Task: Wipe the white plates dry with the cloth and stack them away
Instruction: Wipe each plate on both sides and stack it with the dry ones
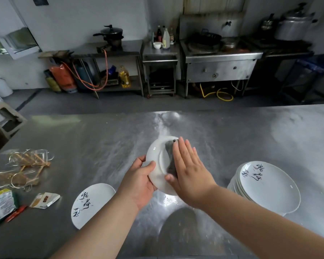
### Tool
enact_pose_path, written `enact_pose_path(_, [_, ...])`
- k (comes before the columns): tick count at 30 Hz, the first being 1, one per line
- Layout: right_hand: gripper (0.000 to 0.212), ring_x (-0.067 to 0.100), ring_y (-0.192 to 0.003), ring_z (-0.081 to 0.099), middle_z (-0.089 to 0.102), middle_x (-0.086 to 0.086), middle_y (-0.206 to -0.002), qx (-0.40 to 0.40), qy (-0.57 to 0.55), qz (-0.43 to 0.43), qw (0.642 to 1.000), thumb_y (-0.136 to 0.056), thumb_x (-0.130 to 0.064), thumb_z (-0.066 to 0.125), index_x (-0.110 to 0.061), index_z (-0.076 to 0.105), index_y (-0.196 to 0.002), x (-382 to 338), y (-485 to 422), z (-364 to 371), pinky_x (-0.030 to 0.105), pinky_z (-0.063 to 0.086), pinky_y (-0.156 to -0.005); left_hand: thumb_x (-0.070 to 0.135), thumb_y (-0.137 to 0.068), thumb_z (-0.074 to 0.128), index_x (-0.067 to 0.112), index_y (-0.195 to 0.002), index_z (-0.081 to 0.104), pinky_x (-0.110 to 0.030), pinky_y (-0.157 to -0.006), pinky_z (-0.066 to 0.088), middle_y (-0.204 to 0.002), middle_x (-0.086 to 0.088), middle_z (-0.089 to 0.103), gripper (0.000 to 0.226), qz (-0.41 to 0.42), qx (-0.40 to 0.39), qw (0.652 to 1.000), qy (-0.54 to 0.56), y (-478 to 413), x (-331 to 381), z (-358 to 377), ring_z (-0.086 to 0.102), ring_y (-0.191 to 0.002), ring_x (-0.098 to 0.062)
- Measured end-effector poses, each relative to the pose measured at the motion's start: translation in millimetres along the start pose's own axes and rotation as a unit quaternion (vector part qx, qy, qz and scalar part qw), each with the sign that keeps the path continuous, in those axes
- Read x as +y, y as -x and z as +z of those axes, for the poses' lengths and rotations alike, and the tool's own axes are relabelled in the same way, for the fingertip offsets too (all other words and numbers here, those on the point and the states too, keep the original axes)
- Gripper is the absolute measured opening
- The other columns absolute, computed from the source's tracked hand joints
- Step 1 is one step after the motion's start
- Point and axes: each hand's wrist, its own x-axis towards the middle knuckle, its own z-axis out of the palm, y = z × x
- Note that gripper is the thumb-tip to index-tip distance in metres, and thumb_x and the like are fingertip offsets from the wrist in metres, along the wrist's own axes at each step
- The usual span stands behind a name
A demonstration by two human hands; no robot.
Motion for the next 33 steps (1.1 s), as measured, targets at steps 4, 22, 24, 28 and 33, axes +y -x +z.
enact_pose_path(4, [0.094,0.033,-0.161,-0.009,-0.006,0.016,-0.174,0.01,-0.033,-0.122,0.992,-0.1,-0.077,0.025,-0.016,0.0,-0.168,-12.7,28.4,11.3,0.051,0.008,-0.13,0.005,-0.106,0.05,0.015,-0.121,0.057,-0.04,-0.067,0.062,-0.108,-0.016,0.078,0.019,0.015,0.002,1.0,0.001,-0.3,12.4,3.1,0.078,-0.088,-0.028])
enact_pose_path(22, [0.099,0.029,-0.161,-0.01,-0.005,0.009,-0.175,0.065,-0.02,-0.023,0.997,-0.099,-0.081,0.017,-0.009,0.012,-0.166,-9.4,-13.4,-31.8,0.052,0.015,-0.13,0.006,-0.105,0.051,0.019,-0.11,0.058,-0.038,-0.065,0.064,-0.102,-0.008,0.079,0.015,0.03,-0.009,0.998,0.046,9.7,33.4,-5.0,0.078,-0.084,-0.023])
enact_pose_path(24, [0.1,0.028,-0.161,-0.015,-0.01,0.008,-0.175,0.065,-0.03,-0.012,0.997,-0.098,-0.082,0.016,-0.01,0.008,-0.167,-14.9,-17.1,-33.5,0.052,0.014,-0.13,0.006,-0.105,0.051,0.019,-0.108,0.058,-0.038,-0.065,0.064,-0.102,-0.009,0.079,0.014,0.039,-0.007,0.998,0.056,9.6,37.6,-6.9,0.078,-0.085,-0.023])
enact_pose_path(28, [0.098,0.032,-0.162,-0.001,0.003,0.011,-0.175,0.076,-0.057,-0.112,0.989,-0.098,-0.076,0.034,-0.005,0.022,-0.165,-43.3,8.4,-12.4,0.054,0.025,-0.127,0.007,-0.107,0.048,0.018,-0.105,0.058,-0.04,-0.065,0.064,-0.102,-0.015,0.079,0.016,0.053,0.002,0.995,0.083,7.3,46.8,-13.5,0.079,-0.087,-0.027])
enact_pose_path(33, [0.095,0.031,-0.162,-0.003,0.006,0.011,-0.175,0.099,-0.018,-0.047,0.994,-0.101,-0.077,0.025,-0.007,0.021,-0.165,-33.9,-18.3,-24.6,0.052,0.017,-0.13,0.006,-0.106,0.049,0.019,-0.107,0.059,-0.037,-0.061,0.063,-0.102,-0.011,0.079,0.016,0.045,0.007,0.995,0.092,10.1,47.6,-23.3,0.079,-0.084,-0.023])
